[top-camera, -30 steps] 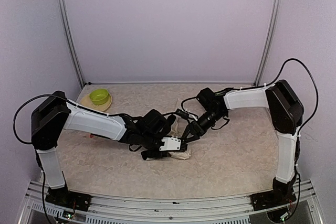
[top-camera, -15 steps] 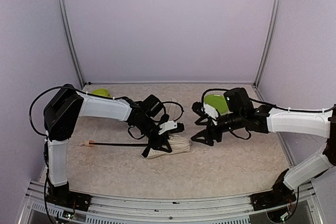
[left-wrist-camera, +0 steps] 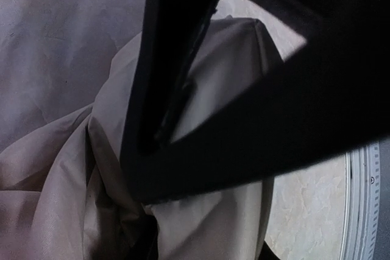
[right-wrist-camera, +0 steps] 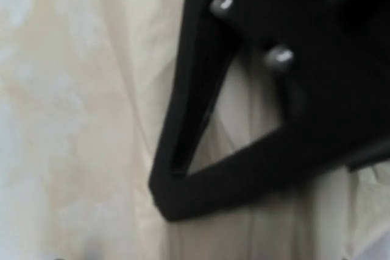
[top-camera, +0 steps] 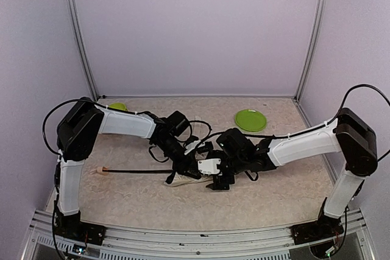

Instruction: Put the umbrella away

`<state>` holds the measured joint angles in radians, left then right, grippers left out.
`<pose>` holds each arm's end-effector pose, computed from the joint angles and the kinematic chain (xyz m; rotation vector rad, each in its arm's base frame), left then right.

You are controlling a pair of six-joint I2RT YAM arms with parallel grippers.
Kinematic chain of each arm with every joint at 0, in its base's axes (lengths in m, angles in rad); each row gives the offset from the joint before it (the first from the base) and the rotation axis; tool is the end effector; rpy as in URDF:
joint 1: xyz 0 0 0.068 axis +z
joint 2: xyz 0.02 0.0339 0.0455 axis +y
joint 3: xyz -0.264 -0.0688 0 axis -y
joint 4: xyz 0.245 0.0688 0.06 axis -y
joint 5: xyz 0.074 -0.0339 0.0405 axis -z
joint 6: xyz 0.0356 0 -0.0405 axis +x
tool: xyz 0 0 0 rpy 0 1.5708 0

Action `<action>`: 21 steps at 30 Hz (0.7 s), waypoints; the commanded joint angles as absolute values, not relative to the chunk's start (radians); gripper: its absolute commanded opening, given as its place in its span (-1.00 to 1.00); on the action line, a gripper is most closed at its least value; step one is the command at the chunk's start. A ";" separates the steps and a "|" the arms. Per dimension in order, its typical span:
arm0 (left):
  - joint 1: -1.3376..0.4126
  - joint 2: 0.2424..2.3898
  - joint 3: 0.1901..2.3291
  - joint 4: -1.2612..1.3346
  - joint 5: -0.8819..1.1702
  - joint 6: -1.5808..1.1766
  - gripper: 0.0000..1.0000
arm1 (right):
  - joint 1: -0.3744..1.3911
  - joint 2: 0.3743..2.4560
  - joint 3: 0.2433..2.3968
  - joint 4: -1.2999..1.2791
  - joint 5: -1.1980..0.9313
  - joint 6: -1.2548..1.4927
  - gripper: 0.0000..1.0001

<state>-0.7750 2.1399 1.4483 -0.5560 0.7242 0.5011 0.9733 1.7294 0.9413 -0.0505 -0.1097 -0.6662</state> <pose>0.2844 -0.3116 0.1304 1.7591 2.0896 -1.0837 0.1938 0.2917 0.1614 -1.8040 1.6144 0.2732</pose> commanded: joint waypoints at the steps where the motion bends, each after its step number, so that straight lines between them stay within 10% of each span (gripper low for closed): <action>1: -0.784 2.218 1.409 -0.678 0.710 0.493 -0.50 | 0.980 1.796 0.988 -0.032 -0.008 -0.747 0.76; 3: -0.783 2.221 1.415 -0.680 0.713 0.494 -0.50 | 0.982 1.841 1.013 -0.066 -0.013 -0.748 0.63; 9: -0.755 2.165 1.403 -0.542 0.679 0.385 -0.03 | 0.981 1.859 1.035 -0.130 -0.109 -0.630 -0.57; 14: -0.672 1.997 1.273 -0.197 0.666 0.188 0.42 | 0.980 1.824 0.989 -0.173 -0.181 -0.539 -0.85; 21: -0.610 1.664 1.040 0.141 0.576 0.110 0.55 | 0.933 1.902 1.066 -0.385 -0.305 -0.422 -0.94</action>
<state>-0.6510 1.8347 1.1030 -0.1440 0.7151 0.1684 0.9592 1.8389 1.0309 -0.1265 -0.1738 -0.5362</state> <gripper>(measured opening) 0.771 0.223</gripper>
